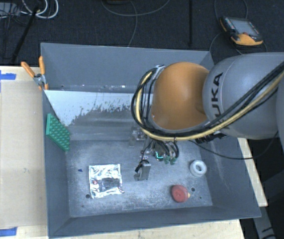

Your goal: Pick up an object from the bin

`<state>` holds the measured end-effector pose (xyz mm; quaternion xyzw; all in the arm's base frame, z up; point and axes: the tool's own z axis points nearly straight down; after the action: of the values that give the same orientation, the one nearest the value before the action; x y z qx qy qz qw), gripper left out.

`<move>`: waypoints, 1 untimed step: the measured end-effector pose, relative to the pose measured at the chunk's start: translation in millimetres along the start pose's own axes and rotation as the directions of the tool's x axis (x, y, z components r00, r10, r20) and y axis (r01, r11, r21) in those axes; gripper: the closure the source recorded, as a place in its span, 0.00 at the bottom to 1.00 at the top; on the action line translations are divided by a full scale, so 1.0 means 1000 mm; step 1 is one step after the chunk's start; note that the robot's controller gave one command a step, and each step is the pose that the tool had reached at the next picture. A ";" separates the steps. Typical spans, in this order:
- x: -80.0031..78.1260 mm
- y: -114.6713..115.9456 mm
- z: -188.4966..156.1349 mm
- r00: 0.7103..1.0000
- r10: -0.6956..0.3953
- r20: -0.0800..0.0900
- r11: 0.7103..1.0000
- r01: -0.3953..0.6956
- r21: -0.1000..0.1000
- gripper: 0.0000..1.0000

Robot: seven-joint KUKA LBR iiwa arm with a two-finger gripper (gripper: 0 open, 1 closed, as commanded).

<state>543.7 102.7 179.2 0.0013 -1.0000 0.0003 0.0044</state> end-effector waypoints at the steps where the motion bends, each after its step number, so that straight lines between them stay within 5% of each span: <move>1: -0.007 0.069 0.112 0.953 0.304 0.002 0.953 -0.304 -0.002 0.00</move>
Offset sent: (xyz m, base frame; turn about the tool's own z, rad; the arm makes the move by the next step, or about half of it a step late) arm 0.0078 0.0676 -0.1092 0.3109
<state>549.7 171.8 66.8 -0.1524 -0.9883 0.0004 0.0031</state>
